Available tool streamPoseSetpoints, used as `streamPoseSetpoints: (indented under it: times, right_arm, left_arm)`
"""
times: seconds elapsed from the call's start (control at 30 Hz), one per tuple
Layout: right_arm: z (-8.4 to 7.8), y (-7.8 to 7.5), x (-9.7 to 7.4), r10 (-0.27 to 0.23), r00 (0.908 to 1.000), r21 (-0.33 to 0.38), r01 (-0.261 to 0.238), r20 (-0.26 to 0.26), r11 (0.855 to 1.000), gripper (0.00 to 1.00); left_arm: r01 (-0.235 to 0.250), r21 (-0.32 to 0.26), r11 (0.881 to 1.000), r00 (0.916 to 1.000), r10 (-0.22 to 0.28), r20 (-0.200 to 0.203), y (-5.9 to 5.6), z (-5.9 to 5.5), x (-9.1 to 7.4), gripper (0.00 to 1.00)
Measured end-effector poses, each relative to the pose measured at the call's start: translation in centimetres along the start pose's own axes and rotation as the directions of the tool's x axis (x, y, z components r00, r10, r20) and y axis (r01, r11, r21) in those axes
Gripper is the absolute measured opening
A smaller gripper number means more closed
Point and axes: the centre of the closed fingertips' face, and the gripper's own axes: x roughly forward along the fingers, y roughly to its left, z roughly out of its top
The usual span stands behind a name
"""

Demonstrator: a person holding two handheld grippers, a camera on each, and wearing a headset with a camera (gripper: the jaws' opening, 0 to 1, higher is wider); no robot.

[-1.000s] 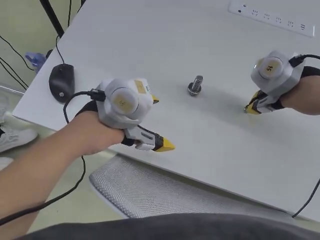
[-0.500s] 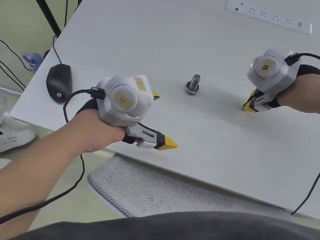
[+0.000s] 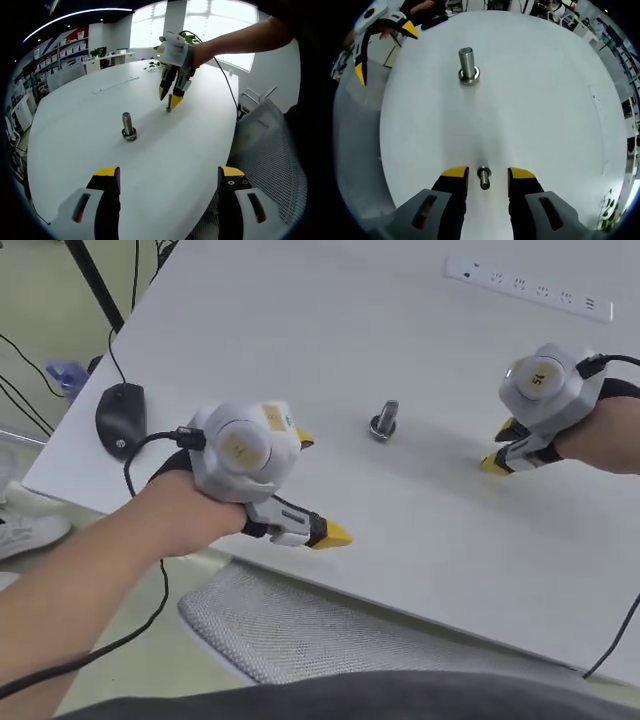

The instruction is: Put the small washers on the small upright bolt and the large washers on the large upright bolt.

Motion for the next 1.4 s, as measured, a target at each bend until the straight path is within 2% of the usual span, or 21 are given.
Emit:
streamPoseSetpoints:
  times: [0.13,0.23,0.27,0.43,0.6,0.63,0.73,0.77,0.87,0.93,0.97,1.0,1.03,1.07,1.1,1.23,1.27,1.33,1.37,1.4]
  right_arm:
    - [0.2,-0.4,-1.2,-0.02,0.999,0.019,0.019,0.04,1.0,0.34]
    - [0.8,-0.6,-2.4,-0.042,0.9937,0.054,0.037,0.104,0.998,0.35]
    - [1.1,-0.6,-3.0,-0.045,0.9893,0.076,0.034,0.139,0.997,0.35]
    - [1.0,-0.5,-4.9,-0.069,0.975,0.122,0.044,0.211,0.992,0.38]
    - [0.7,-0.5,-6.7,-0.114,0.946,0.179,0.061,0.303,0.982,0.4]
    - [0.8,-0.2,-7.3,-0.124,0.9345,0.186,0.063,0.334,0.98,0.41]
    - [0.8,0.4,-8.6,-0.142,0.9107,0.225,0.056,0.388,0.973,0.42]
    - [0.8,0.7,-9.1,-0.151,0.8993,0.231,0.058,0.41,0.971,0.42]
    - [0.8,1.6,-10.0,-0.162,0.8772,0.265,0.041,0.452,0.963,0.44]
    - [0.2,1.1,-9.8,-0.172,0.8609,0.281,0.035,0.479,0.959,0.46]
    - [0.4,1.5,-10.2,-0.185,0.8448,0.306,0.027,0.502,0.952,0.48]
    - [0.2,1.8,-10.4,-0.196,0.8376,0.322,0.025,0.51,0.946,0.5]
    - [-0.4,1.4,-10.4,-0.201,0.8373,0.328,0.027,0.509,0.944,0.52]
    - [-0.7,1.6,-10.4,-0.209,0.8312,0.335,0.03,0.515,0.942,0.54]
    - [-0.5,2.2,-10.7,-0.219,0.8241,0.343,0.032,0.523,0.939,0.55]
    - [-0.3,4.2,-11.2,-0.234,0.7887,0.399,-0.015,0.568,0.917,0.57]
    - [-0.3,4.7,-11.3,-0.24,0.7722,0.412,-0.031,0.588,0.91,0.59]
    - [-0.2,5.5,-11.7,-0.255,0.7375,0.46,-0.084,0.625,0.884,0.63]
    - [-0.5,5.9,-11.9,-0.266,0.7233,0.474,-0.096,0.637,0.875,0.64]
    - [-0.9,6.3,-11.8,-0.266,0.7285,0.47,-0.086,0.631,0.879,0.64]
  left_arm:
    - [-0.004,0.004,1.0,1.0,0.004,0.006,0.2,0.2,0.1,0.81]
    - [-0.005,0.009,1.0,1.0,0.005,0.005,0.3,0.3,0.1,0.82]
    - [-0.004,0.012,1.0,1.0,0.004,0.005,0.2,0.3,0.1,0.82]
    - [-0.007,0.026,1.0,0.9999,0.007,0.011,0.4,0.5,-0.1,0.82]
    - [-0.009,0.028,1.0,0.9999,0.009,0.012,0.5,0.4,-0.5,0.81]
    - [-0.009,0.027,1.0,0.9999,0.008,0.013,0.5,0.4,-0.6,0.81]
    - [-0.01,0.021,1.0,0.9998,0.009,0.02,0.5,0.4,-0.8,0.81]
    - [-0.008,0.012,1.0,0.9997,0.008,0.025,0.4,0.4,-1.0,0.81]
    - [-0.013,0.003,1.0,0.9991,0.013,0.039,0.3,0.7,-1.2,0.81]
    - [-0.017,0.001,1.0,0.9991,0.017,0.038,0.1,0.7,-1.4,0.82]
    - [-0.019,0.001,1.0,0.9991,0.018,0.038,0.1,0.7,-1.6,0.81]
    - [-0.02,-0.002,1.0,0.9989,0.02,0.042,0.0,0.9,-1.7,0.82]
    - [-0.021,-0.007,1.0,0.9987,0.021,0.047,-0.1,1.0,-1.9,0.82]
    - [-0.022,-0.008,1.0,0.9984,0.023,0.052,-0.1,1.1,-2.0,0.82]
    - [-0.025,-0.007,1.0,0.998,0.025,0.059,-0.1,1.2,-2.1,0.82]
    - [-0.021,-0.002,1.0,0.9963,0.021,0.083,-0.4,1.8,-2.5,0.83]
    - [-0.018,-0.005,1.0,0.9962,0.019,0.085,-0.3,1.8,-2.5,0.83]
    - [-0.013,-0.016,1.0,0.9953,0.014,0.096,-0.3,1.9,-2.6,0.83]
    - [-0.012,-0.021,1.0,0.995,0.014,0.099,-0.3,2.0,-2.6,0.83]
    - [-0.012,-0.025,1.0,0.9948,0.015,0.101,-0.3,2.0,-2.6,0.83]
